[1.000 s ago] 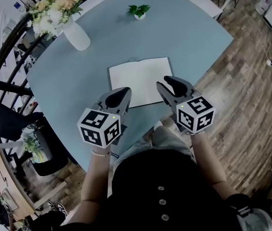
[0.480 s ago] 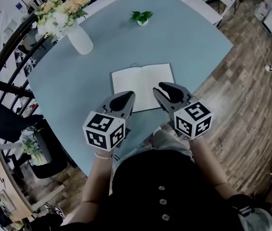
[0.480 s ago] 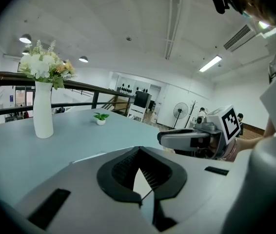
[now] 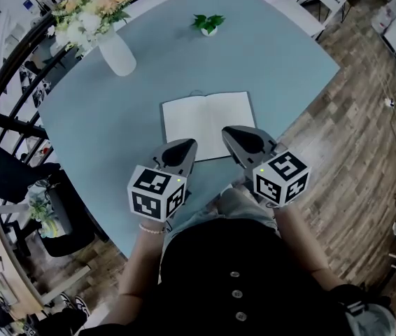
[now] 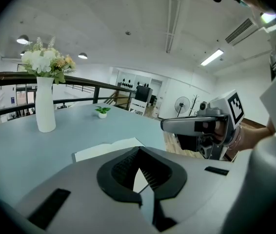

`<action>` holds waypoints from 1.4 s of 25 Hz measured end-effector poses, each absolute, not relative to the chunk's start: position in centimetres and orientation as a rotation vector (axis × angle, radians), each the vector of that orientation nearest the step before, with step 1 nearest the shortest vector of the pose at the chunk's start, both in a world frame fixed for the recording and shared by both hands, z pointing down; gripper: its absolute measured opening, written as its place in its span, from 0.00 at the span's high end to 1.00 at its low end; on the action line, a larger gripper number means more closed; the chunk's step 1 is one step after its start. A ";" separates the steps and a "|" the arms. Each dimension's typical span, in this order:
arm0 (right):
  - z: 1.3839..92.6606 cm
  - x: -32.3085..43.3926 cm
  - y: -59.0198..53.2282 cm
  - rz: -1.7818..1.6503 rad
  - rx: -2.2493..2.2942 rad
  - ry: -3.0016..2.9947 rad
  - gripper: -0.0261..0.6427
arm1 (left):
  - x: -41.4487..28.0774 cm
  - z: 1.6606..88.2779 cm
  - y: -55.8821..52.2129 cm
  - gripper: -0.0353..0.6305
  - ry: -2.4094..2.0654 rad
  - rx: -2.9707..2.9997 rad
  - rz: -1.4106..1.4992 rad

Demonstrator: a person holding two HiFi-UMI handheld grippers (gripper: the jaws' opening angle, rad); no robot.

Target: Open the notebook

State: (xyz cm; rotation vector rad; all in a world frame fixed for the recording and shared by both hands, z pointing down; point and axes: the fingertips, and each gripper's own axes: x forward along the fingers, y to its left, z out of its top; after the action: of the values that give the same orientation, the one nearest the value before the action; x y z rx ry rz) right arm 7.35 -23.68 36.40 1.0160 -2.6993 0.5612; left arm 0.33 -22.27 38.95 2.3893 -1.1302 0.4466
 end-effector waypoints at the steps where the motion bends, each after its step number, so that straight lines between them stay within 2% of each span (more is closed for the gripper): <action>1: 36.4 7.3 -23.7 0.561 1.012 -2.701 0.95 | 0.4 39.2 -22.2 0.92 -1.127 2.387 0.453; 35: 39.4 4.8 -19.6 0.615 0.905 -2.648 0.96 | 0.7 42.5 -19.2 0.92 -1.065 2.320 0.514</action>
State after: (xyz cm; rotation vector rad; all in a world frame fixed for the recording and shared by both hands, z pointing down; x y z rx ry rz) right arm 4.76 -19.56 39.42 0.9050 -2.6484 0.6149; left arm 0.71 -19.23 42.51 2.3204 -1.0654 0.5140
